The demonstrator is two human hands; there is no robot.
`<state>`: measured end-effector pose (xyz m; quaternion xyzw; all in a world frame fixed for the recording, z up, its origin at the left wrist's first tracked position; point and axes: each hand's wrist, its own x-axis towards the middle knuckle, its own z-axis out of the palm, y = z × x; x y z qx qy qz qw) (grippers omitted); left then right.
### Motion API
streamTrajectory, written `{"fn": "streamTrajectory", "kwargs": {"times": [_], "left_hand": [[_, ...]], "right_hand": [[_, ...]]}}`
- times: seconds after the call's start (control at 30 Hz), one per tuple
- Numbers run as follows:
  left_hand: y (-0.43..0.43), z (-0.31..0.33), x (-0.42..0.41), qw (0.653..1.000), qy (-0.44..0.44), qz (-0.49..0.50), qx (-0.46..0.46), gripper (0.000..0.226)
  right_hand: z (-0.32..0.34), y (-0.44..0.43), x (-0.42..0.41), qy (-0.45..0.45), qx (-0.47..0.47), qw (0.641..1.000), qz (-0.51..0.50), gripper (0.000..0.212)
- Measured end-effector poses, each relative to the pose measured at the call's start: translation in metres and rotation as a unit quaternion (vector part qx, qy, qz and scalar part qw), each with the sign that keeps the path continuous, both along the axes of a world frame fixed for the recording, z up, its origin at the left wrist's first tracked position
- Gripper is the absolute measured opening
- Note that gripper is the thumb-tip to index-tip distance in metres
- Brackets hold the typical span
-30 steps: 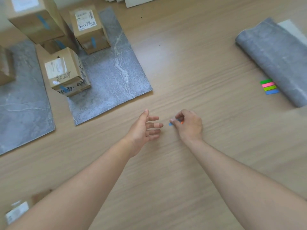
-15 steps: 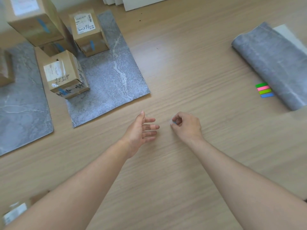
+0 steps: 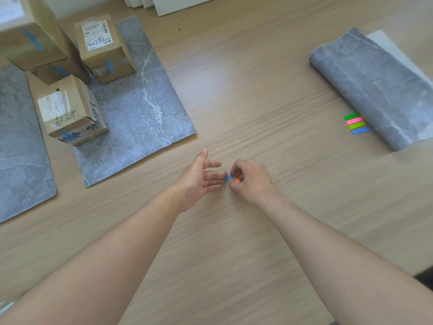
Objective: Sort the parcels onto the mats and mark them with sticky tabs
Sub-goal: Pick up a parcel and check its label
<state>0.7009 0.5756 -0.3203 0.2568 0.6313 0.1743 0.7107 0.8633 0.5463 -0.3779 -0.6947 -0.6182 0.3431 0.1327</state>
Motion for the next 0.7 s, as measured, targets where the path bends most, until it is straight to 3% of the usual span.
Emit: {"fn": "streamTrajectory", "kwargs": {"times": [0.1,0.37,0.7], "left_hand": [[0.005,0.001,-0.001,1.0,-0.002,0.004,-0.016,0.068],[0.007,0.003,0.004,0.999,-0.02,0.01,-0.027,0.069],[0.01,0.001,0.009,0.999,-0.037,0.016,-0.019,0.069]], "right_hand": [[-0.003,0.001,0.003,0.015,0.011,1.0,0.004,0.009],[-0.002,0.0,0.008,0.05,-0.005,0.999,0.008,0.032],[-0.009,-0.001,0.008,0.058,0.004,0.998,-0.011,0.016]]}}
